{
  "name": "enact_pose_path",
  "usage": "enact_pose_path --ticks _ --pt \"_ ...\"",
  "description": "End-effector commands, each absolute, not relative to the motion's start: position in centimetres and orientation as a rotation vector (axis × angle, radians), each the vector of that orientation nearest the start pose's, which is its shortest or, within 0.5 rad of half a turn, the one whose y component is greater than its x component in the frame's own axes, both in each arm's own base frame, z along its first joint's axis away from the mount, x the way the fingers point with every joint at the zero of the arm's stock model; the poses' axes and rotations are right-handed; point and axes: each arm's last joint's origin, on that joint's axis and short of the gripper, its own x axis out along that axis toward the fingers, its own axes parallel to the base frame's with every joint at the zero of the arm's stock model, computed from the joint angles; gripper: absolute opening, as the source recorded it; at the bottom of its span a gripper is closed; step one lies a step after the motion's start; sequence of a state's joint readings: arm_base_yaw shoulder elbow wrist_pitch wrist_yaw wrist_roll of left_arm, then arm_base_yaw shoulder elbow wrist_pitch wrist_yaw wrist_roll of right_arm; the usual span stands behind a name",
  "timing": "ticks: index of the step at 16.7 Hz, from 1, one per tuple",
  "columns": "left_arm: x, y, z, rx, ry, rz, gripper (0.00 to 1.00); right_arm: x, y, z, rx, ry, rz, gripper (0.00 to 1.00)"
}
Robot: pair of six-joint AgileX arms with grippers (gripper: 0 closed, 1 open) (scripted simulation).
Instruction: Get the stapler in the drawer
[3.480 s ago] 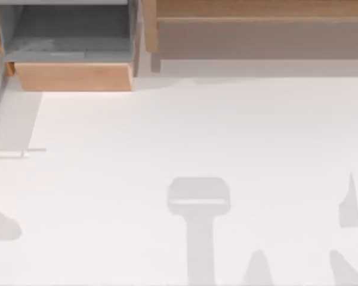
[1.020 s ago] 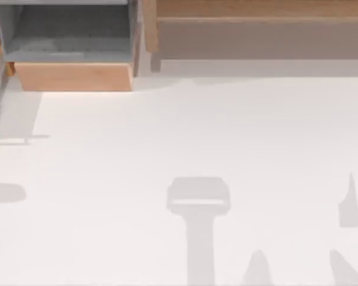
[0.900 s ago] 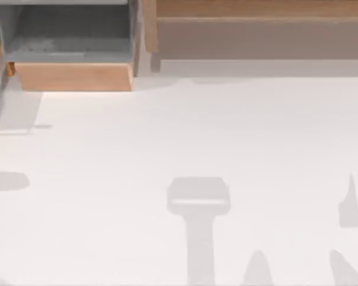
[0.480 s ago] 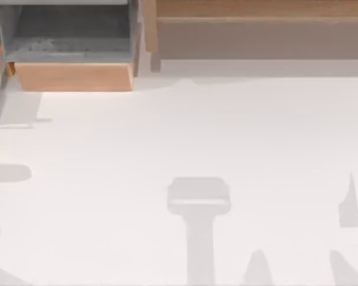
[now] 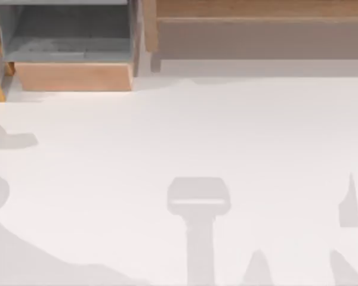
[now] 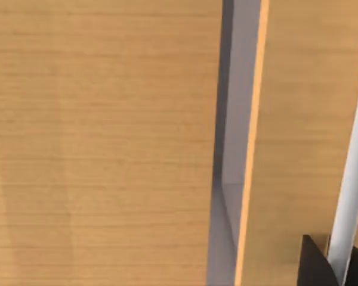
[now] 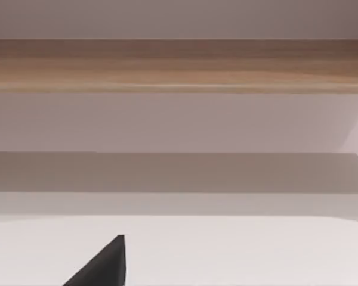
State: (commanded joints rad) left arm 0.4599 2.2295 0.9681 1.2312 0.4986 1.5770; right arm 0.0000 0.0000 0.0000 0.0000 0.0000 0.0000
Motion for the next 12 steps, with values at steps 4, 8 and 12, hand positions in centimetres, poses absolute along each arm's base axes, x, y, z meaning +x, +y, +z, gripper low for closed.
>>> enact_pose_path --ticks 4,8,12 --pt "37.6 17.5 9.0 1.548 0.013 -0.026 0.0 10.6 -0.1 16.0 0.0 0.0 0.0 1.0" --pt "39.3 17.6 8.7 1.548 0.017 -0.032 0.0 10.6 -0.1 16.0 0.0 0.0 0.0 1.0" --pt "42.7 17.6 9.0 1.554 0.01 -0.023 0.0 10.6 -0.1 16.0 0.0 0.0 0.0 1.0"
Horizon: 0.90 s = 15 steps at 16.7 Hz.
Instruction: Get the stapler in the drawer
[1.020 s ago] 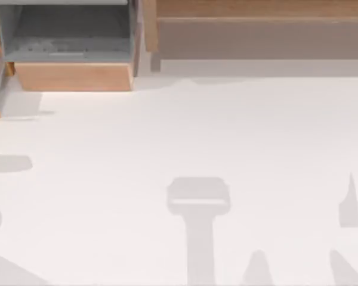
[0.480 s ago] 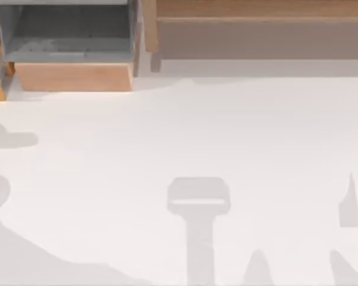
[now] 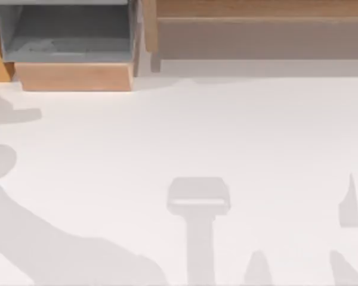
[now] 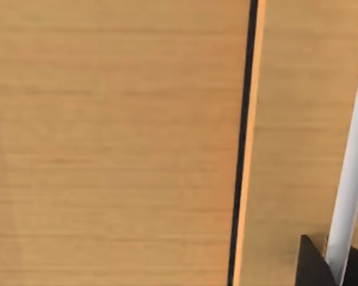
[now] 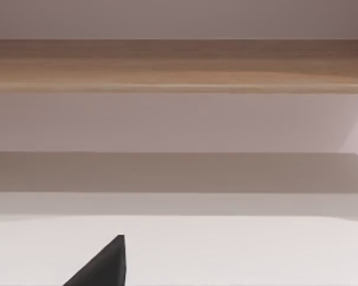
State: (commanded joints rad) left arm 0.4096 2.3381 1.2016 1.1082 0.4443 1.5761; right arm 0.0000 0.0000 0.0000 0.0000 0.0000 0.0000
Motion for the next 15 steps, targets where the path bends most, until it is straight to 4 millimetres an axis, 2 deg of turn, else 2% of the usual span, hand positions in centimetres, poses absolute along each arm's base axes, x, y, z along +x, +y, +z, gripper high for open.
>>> enact_pose_path --ticks 2,6,15 --pt "43.77 17.44 8.96 1.549 0.012 -0.026 0.0 10.57 -0.12 16.0 0.0 0.0 0.0 1.0" --pt "43.93 17.4 8.96 1.548 0.013 -0.026 0.0 10.57 -0.12 16.0 0.0 0.0 0.0 1.0" --pt "43.93 17.4 8.96 1.548 0.013 -0.026 0.68 10.57 -0.12 16.0 0.0 0.0 0.0 1.0"
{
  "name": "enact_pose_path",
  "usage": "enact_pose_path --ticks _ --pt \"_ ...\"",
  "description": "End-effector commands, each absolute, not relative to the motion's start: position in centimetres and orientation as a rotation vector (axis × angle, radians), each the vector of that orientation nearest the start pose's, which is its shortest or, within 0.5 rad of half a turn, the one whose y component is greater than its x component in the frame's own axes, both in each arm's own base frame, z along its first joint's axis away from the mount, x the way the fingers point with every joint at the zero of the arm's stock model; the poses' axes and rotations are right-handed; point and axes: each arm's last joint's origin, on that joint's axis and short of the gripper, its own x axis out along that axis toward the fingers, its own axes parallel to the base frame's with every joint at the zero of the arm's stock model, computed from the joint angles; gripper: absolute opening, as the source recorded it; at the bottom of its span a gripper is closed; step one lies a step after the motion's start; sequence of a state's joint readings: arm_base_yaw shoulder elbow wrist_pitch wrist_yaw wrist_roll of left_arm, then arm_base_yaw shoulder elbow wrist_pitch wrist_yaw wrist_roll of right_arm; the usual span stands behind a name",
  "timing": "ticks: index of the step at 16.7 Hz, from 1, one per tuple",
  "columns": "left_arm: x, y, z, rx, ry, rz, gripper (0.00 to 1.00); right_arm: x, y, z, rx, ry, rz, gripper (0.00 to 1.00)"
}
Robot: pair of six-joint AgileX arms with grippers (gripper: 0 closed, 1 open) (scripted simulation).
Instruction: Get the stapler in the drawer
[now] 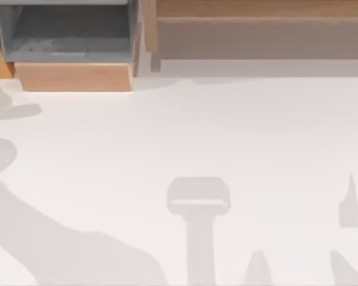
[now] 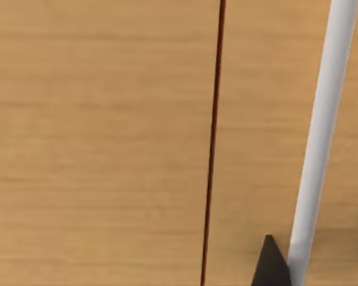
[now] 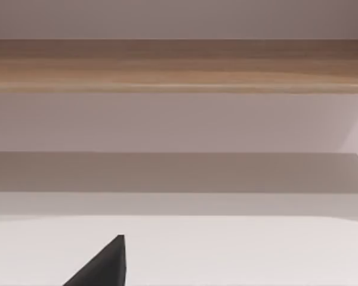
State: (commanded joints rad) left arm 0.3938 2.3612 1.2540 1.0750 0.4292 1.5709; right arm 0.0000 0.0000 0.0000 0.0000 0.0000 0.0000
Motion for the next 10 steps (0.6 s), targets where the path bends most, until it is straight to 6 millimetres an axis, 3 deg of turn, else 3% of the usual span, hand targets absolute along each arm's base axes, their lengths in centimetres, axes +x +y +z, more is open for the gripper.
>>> enact_pose_path --ticks 4,10 --pt "43.93 17.4 8.96 1.548 0.013 -0.026 0.98 10.57 -0.12 16.0 0.0 0.0 0.0 1.0" --pt "43.93 17.4 8.96 1.548 0.013 -0.026 1.0 10.57 -0.12 16.0 0.0 0.0 0.0 1.0"
